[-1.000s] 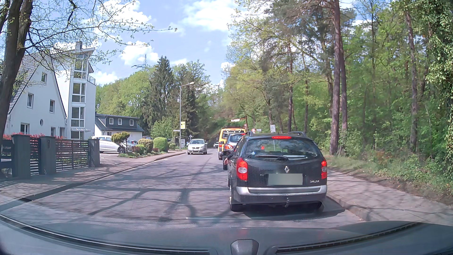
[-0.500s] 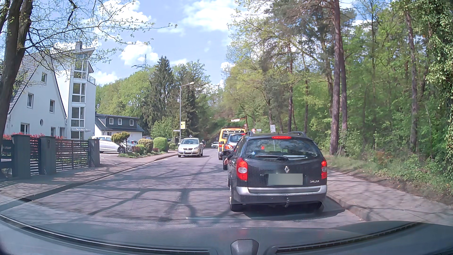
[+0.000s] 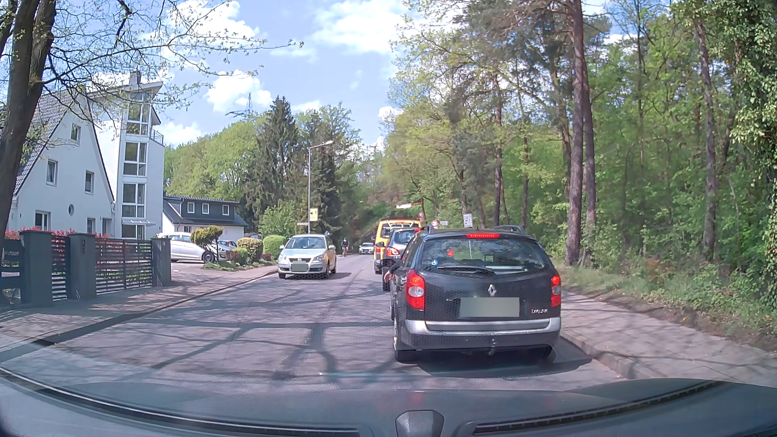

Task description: Follow the waypoints while adhering to traffic rules and regulations

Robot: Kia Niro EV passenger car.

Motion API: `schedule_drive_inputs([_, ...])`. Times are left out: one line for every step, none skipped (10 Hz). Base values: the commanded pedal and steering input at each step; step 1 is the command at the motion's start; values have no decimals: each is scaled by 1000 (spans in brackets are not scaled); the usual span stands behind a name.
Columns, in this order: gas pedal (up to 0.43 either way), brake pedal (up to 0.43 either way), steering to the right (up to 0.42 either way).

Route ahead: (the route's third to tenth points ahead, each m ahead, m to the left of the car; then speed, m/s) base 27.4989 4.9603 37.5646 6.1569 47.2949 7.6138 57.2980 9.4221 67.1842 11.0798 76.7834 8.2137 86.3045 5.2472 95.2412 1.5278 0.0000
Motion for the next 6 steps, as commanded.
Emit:
schedule_drive_inputs([0, 165, 1])
schedule_drive_inputs([0, 159, 1])
schedule_drive_inputs([0, 165, 2])
schedule_drive_inputs([0, 165, 1])
schedule_drive_inputs([0, 165, 1])
schedule_drive_inputs([0, 165, 2])
